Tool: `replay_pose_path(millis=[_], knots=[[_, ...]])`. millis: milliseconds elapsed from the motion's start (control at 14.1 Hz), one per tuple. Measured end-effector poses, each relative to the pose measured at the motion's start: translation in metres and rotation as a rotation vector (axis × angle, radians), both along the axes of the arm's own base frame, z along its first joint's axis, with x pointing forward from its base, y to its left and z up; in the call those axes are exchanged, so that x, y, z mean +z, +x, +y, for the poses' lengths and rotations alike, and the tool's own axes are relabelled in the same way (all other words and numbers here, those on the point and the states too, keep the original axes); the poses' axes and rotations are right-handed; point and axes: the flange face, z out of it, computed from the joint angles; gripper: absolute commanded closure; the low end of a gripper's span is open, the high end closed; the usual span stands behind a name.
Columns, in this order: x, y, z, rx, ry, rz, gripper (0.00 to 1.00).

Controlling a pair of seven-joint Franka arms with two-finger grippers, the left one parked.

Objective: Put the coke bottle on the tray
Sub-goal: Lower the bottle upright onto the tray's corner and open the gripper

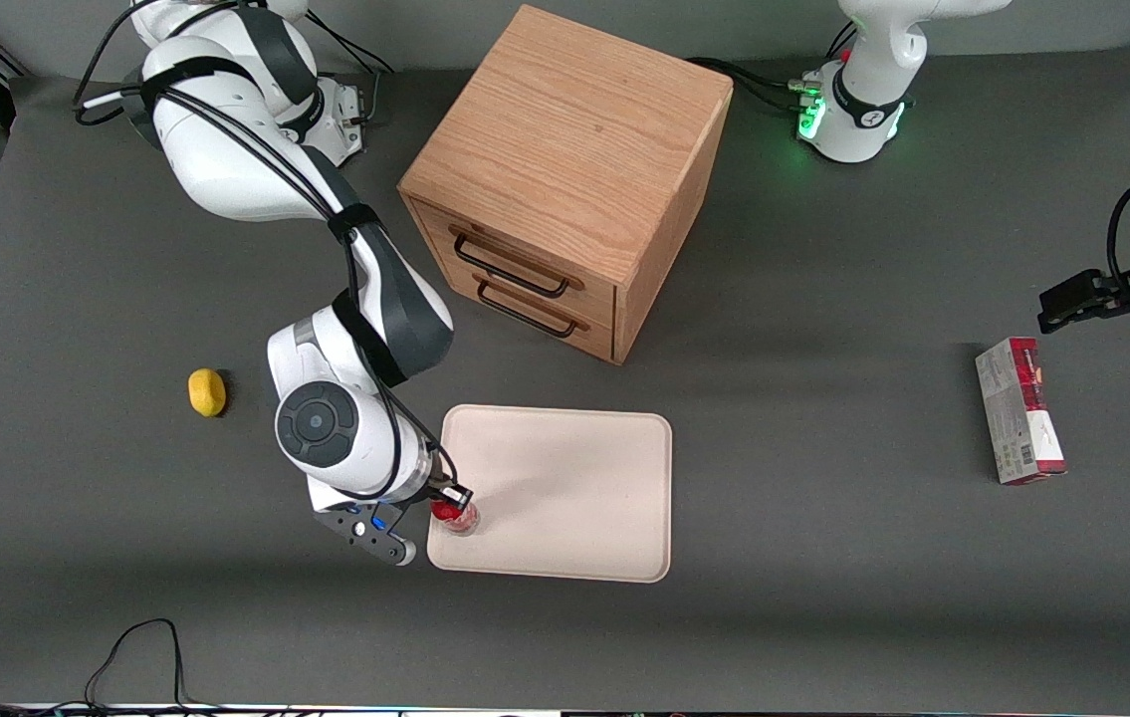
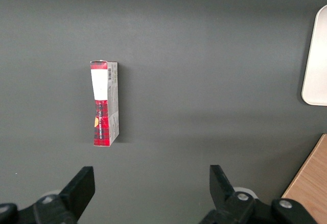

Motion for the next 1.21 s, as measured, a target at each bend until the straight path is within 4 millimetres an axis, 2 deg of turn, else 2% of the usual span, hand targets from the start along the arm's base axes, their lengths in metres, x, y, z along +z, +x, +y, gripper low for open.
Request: replay_pose_path(millis=[994, 1207], knots=[[0.004, 0.001, -0.001, -0.004, 0.002, -0.008, 0.0], [0.016, 0.004, -0.003, -0.004, 0.008, -0.03, 0.0]])
